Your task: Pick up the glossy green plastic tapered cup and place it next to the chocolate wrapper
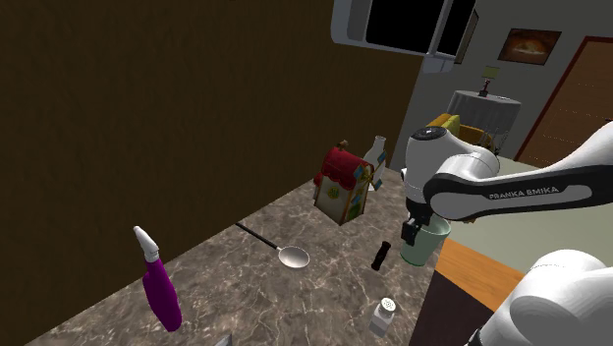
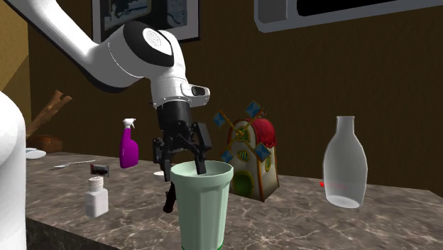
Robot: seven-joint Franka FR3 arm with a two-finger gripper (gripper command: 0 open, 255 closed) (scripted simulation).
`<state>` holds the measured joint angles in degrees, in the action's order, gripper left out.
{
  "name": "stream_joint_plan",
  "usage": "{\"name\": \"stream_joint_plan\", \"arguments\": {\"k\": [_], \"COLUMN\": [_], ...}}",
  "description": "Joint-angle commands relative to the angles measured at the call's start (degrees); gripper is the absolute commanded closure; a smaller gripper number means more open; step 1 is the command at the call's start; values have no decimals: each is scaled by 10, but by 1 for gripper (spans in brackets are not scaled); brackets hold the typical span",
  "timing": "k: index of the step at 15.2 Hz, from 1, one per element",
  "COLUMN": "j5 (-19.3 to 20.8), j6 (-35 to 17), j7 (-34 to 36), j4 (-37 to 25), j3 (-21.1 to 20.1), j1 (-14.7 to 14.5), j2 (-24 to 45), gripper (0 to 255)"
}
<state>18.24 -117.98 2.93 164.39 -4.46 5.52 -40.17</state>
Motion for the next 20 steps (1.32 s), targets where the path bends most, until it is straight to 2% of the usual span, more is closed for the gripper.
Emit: {"name": "stream_joint_plan", "arguments": {"k": [1, 6, 7, 16, 20], "j5": [1, 1, 1, 1, -6], "j6": [-4, -4, -4, -4, 34], "j7": [1, 1, 1, 1, -12], "j4": [2, 2, 2, 2, -19], "j3": [0, 0, 0, 0, 1], "j1": [1, 1, 1, 1, -3], "j2": [2, 2, 2, 2, -18], "gripper": [0, 0, 255, 255, 255]}}
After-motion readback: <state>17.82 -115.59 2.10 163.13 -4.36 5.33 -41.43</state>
